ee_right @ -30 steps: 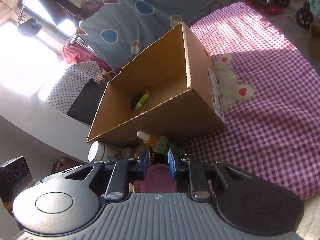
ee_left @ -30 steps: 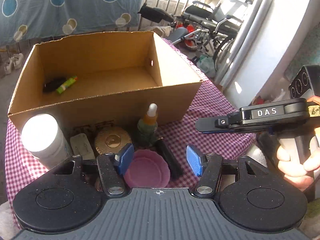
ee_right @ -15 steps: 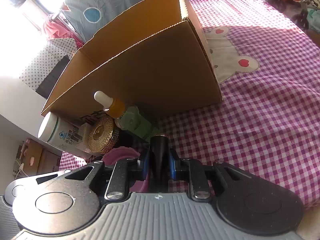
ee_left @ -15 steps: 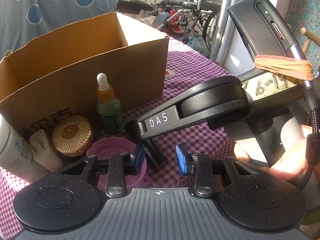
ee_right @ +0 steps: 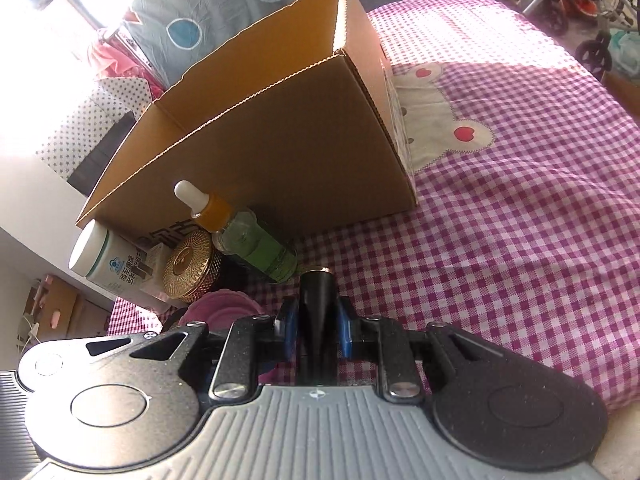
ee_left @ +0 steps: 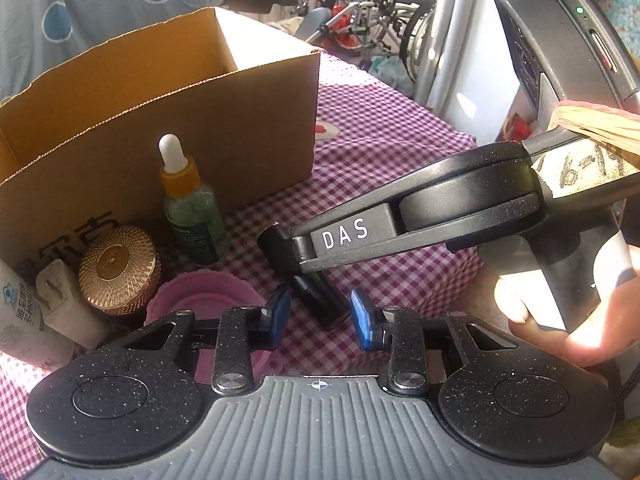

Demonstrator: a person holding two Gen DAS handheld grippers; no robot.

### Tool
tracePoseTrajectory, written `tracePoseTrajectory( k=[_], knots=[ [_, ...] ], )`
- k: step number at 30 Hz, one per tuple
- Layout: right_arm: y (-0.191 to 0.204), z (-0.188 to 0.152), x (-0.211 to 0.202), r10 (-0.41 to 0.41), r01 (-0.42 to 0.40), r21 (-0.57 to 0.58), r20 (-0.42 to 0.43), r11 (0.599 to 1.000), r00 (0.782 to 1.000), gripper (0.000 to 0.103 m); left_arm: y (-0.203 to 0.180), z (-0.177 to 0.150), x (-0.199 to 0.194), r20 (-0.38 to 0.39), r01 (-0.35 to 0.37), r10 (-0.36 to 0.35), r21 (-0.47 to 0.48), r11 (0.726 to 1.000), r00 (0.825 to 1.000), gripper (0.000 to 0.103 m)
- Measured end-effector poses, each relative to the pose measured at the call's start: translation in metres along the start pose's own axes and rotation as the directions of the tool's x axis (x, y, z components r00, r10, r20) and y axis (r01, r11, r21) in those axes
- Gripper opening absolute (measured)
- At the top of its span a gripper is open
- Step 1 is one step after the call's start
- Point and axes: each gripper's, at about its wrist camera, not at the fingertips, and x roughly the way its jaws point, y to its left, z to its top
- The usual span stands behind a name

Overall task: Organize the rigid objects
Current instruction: 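Return the right tool to the black tube and grasp it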

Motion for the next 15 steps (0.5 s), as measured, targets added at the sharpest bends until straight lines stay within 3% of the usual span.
tracePoseTrajectory(
  k=[10,15],
  knots=[
    [-0.023,-0.004,-0.013,0.038,-0.038,0.073,0.01,0.997,0.999,0.023,-0.01,0.009,0.023,-0.073,0.008,-0.008,0.0,1.0,0.997,0.036],
    [-0.025,-0.003,-0.011,0.055,-0.055,0.091,0.003,0.994,0.998,0.023,-0.016,0.01,0.028,-0.066,-0.018,0.019,0.015,1.0,0.998,0.038]
  ],
)
